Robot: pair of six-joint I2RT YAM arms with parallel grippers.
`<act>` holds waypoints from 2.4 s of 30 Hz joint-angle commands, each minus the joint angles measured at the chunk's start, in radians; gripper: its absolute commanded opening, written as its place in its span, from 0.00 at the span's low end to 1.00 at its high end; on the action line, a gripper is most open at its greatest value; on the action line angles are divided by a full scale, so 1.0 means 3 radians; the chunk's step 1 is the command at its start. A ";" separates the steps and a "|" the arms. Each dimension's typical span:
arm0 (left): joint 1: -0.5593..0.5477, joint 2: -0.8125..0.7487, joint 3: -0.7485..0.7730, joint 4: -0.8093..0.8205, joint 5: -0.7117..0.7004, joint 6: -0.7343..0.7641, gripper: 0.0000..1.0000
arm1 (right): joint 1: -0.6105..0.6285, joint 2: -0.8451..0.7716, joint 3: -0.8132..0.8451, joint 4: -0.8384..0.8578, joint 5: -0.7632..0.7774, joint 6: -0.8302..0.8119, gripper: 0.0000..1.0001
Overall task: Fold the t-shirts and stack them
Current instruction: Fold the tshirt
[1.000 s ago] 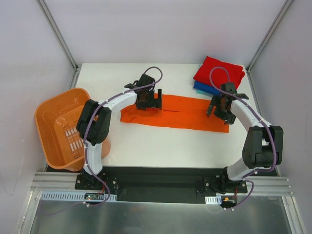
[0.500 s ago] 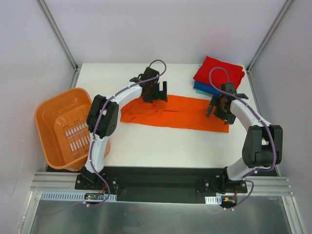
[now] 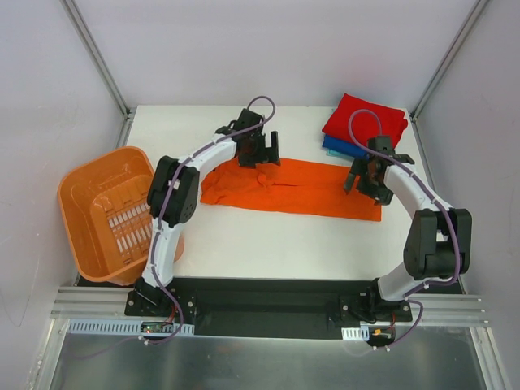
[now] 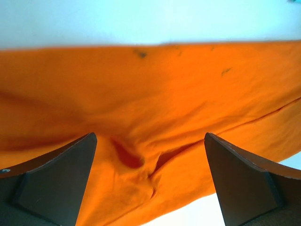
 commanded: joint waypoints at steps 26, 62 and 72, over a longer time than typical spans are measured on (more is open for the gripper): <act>0.0155 -0.0121 -0.0545 -0.0003 0.0114 -0.0405 0.99 | 0.0223 0.1907 0.1778 -0.0534 -0.0671 -0.0519 0.97; 0.0196 0.2248 0.2273 0.1831 0.0329 -0.2200 0.99 | 0.2391 -0.1207 -0.0549 -0.0380 -0.0161 0.0810 0.97; 0.0191 0.1223 0.1971 0.1766 0.0692 -0.1649 0.99 | 0.2381 -0.1387 -0.0509 -0.0651 0.0304 0.0902 0.97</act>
